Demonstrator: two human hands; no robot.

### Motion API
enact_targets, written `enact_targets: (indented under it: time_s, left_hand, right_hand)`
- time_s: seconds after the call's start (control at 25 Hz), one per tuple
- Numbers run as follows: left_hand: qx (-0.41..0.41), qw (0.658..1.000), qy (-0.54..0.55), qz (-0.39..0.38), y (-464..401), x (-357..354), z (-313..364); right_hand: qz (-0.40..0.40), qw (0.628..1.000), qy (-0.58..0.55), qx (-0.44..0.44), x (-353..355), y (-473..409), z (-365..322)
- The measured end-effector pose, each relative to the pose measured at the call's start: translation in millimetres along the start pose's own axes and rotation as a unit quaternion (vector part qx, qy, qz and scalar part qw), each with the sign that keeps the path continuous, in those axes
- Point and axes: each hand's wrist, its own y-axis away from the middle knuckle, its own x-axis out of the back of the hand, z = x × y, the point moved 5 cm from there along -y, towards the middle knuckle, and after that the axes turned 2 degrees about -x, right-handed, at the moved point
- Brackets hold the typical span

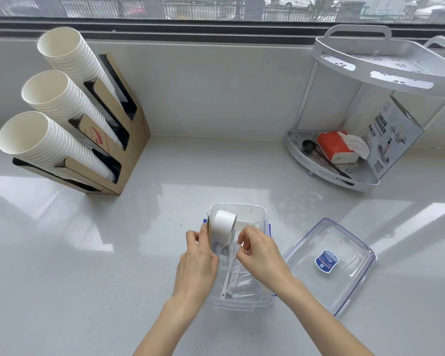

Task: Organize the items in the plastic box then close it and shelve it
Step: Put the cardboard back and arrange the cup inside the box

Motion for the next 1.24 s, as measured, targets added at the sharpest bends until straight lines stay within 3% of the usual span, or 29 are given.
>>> enact_targets:
  time_s: [0.28, 0.48, 0.88, 1.24]
  left_hand:
    - [-0.035, 0.998, 0.038, -0.022, -10.1, -2.8, 1.0]
    - [-0.01, 0.999, -0.004, -0.044, -14.0, -9.0, -6.4]
    - [-0.046, 0.999, -0.029, 0.004, -14.8, -11.8, -14.1]
    - [-0.061, 0.997, -0.055, -0.008, -8.9, -17.0, -17.7]
  right_hand:
    - [0.006, 1.0, 0.004, -0.007, 1.2, -0.4, 3.2]
    - [0.004, 1.0, 0.004, -0.003, -1.0, -0.5, 1.2]
    - [0.001, 1.0, 0.001, -0.009, 0.9, -0.8, 1.8]
    - [0.027, 0.998, -0.054, -0.032, 8.9, -0.8, 12.0]
